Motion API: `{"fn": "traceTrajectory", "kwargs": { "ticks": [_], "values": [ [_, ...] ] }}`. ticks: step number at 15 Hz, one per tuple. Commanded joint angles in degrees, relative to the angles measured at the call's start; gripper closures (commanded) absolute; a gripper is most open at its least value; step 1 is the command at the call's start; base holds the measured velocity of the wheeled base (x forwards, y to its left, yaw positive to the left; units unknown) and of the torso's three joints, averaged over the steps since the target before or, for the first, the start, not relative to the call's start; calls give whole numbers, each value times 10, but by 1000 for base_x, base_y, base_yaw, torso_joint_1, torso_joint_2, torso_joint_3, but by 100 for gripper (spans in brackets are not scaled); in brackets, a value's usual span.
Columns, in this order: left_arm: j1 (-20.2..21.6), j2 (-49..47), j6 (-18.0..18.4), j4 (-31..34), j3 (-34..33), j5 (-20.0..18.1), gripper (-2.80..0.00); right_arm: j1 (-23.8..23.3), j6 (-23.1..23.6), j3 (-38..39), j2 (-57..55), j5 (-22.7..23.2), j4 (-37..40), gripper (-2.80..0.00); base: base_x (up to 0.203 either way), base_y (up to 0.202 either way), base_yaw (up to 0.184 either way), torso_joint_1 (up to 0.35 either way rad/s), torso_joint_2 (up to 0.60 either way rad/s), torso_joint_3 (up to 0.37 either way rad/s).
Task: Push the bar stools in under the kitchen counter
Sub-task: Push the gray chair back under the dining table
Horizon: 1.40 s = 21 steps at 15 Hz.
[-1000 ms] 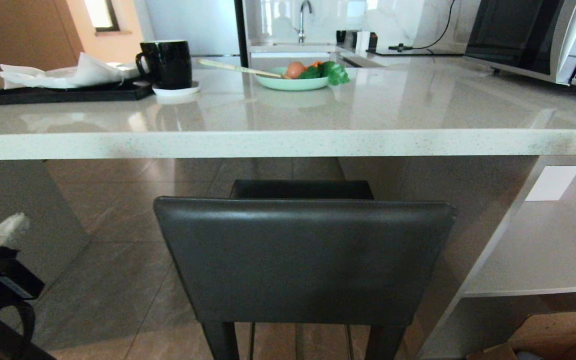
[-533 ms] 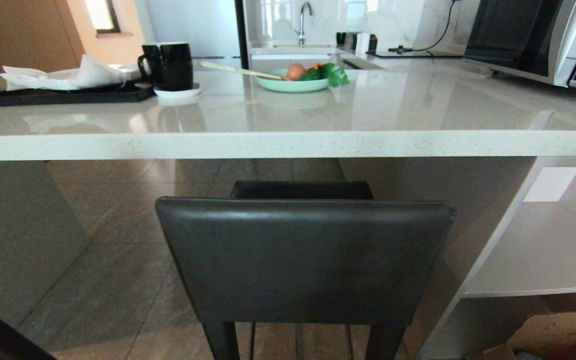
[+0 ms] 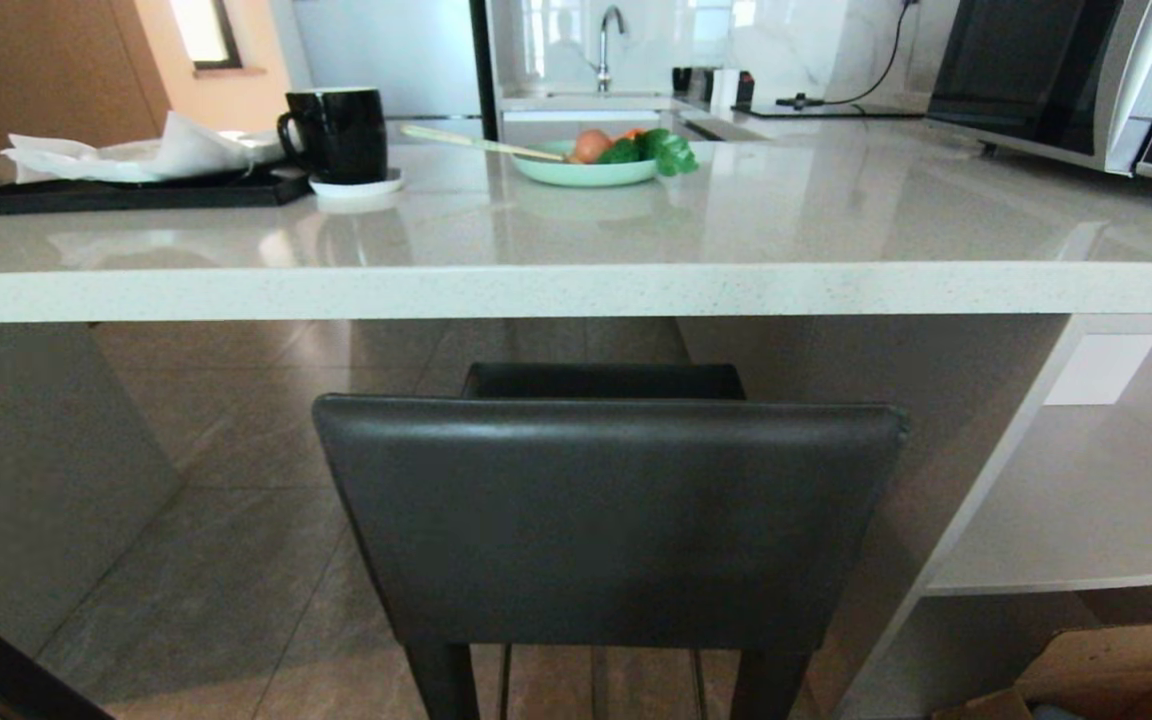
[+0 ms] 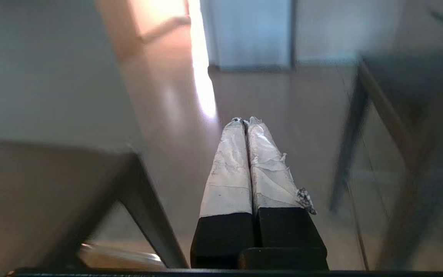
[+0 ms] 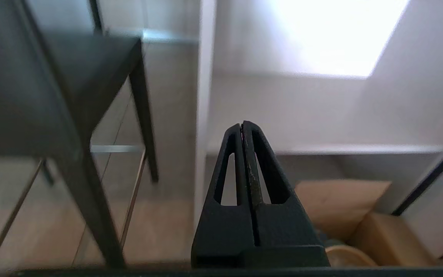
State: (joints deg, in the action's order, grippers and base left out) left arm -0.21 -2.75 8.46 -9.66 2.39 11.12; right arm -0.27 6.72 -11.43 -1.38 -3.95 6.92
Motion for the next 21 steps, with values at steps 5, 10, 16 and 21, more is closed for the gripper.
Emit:
{"fn": "traceTrajectory", "kwargs": {
  "ticks": [5, 10, 16, 21],
  "values": [
    [1, 25, -66, 91, -24, -108, 0, 0, 3, 114, 15, 63, -59, 0, 0, 0, 0, 0, 0, 0],
    [1, 25, -43, 101, -24, -124, 0, 2, -10, 113, 15, 64, -60, 0, 0, 0, 0, 0, 0, 0],
    [1, 25, -54, 103, -24, -115, 0, 2, -69, 114, 14, 40, -65, 0, 0, 0, 0, 0, 0, 0],
    [1, 25, -70, 102, -24, -111, 0, 2, -68, 114, 14, 39, -65, 0, 0, 0, 0, 0, 0, 0]
  ]
}}
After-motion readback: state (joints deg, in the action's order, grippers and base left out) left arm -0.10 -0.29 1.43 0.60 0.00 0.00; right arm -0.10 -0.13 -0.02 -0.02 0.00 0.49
